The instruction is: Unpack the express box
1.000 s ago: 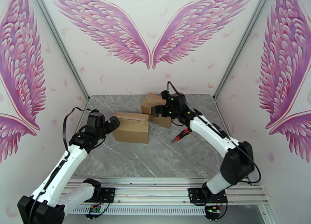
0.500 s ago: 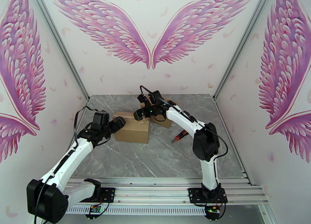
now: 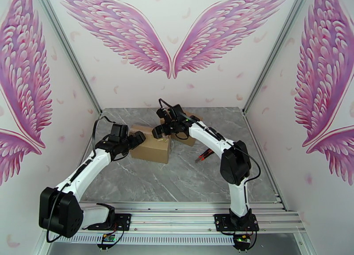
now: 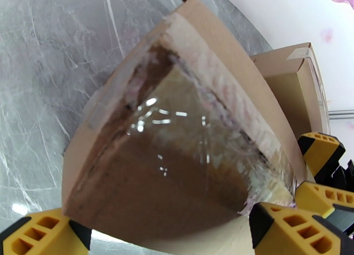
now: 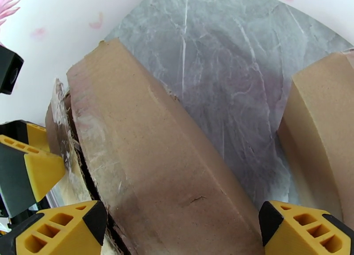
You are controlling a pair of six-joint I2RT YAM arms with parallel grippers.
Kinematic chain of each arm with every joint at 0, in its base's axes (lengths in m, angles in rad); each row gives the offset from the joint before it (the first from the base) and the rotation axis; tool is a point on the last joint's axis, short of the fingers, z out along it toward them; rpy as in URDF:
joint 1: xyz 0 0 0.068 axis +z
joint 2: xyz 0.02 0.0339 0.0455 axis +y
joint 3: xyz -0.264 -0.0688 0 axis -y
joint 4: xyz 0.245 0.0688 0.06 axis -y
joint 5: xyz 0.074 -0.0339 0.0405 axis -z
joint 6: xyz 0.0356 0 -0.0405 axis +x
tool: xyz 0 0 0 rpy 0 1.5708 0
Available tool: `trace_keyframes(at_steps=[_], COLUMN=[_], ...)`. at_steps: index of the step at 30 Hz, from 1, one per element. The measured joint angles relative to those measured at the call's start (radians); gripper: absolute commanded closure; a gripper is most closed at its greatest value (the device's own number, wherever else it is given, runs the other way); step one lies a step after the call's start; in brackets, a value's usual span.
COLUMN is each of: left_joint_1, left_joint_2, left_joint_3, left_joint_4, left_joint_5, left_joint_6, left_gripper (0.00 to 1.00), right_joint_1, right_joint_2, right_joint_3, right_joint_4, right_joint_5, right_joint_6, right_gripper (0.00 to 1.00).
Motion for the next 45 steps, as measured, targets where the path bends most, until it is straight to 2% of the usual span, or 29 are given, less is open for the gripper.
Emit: trace_keyframes(at_steps=[6, 15, 18, 23, 31, 45], left_joint_1=[0.020, 0.022, 0.001, -0.071, -0.156, -0.165], left_joint_2=[0.088, 0.231, 0.236, 0.236, 0.236, 0.254], left_joint_3=[0.132, 0.367, 0.413, 0.477, 0.485, 0.450], left_joint_4=[-0.034, -0.152, -0.235, -0.370, -0.507, -0.539], left_joint_5=[0.020, 0.039, -0.020, -0.178, -0.381, -0.475], left_joint_6=[0.065, 0.164, 0.196, 0.233, 0.242, 0.237], left_gripper=[0.01, 0.01, 0.01, 0.01, 0.01, 0.02], right_joint_1=[0.026, 0.165, 0.192, 0.217, 0.230, 0.251], right_joint_2=[-0.140, -0.262, -0.282, -0.286, -0.292, -0.235], right_joint_3=[-0.182, -0.373, -0.415, -0.438, -0.524, -0.516], right_joint_4=[0.018, 0.108, 0.175, 0.278, 0.403, 0.418], right_joint_5=[-0.011, -0.011, -0.013, -0.011, 0.056, 0.103], right_joint_6=[0.059, 0.211, 0.270, 0.340, 0.425, 0.504], right_gripper=[0.13, 0.16, 0.17, 0.25, 0.31, 0.38])
